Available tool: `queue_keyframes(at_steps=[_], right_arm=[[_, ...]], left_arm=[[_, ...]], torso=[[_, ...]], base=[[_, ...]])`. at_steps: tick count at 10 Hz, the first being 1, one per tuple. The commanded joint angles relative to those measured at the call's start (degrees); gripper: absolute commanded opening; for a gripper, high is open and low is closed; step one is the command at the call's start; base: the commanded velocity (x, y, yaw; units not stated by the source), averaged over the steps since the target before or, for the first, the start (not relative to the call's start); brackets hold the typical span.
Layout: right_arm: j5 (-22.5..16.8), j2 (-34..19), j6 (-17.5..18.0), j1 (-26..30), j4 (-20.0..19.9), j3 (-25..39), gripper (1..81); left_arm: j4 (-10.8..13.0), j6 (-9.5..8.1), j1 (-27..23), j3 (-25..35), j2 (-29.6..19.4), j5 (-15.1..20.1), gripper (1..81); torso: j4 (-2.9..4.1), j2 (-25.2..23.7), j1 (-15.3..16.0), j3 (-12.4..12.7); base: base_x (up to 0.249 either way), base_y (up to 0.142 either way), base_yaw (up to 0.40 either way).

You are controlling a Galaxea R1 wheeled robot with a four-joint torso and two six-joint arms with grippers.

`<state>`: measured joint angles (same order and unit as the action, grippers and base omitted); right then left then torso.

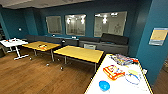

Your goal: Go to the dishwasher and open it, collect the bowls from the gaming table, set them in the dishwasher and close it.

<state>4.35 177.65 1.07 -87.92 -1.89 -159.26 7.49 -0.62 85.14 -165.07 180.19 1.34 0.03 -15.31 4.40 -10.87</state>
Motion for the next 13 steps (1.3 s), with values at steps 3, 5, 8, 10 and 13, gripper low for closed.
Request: queue_keyframes(at_steps=[3,5,8,10,13], right_arm=[[-3.2,0.4,-0.2,2.8,0.0,0.2,81.1],[-3.2,0.3,-0.2,2.8,0.1,0.2,81.1],[-3.0,0.3,-0.2,2.9,0.1,0.1,81.1],[-3.2,0.2,-0.2,3.0,0.1,-0.1,81.1],[-3.0,0.2,-0.1,2.8,0.0,0.0,81.1]], left_arm=[[0.3,0.18,-3.3,-0.1,0.5,2.8,81.1],[0.3,0.18,-3.3,-0.1,0.5,2.8,81.1],[0.1,0.18,-3.3,-0.1,0.4,2.8,81.1],[-0.1,0.27,-3.3,-0.1,0.4,2.8,81.1],[-0.3,0.27,-3.3,-0.1,0.5,2.8,81.1]], torso=[[0.0,0.0,0.0,0.0],[0.0,0.0,0.0,0.0],[0.0,0.0,0.0,0.0],[0.0,0.0,0.0,0.0],[0.0,0.0,0.0,0.0]], base=[[0.0,0.0,-0.395],[0.0,0.0,-0.395],[0.0,0.0,-0.319],[0.0,0.0,0.0],[0.0,0.0,0.0]])
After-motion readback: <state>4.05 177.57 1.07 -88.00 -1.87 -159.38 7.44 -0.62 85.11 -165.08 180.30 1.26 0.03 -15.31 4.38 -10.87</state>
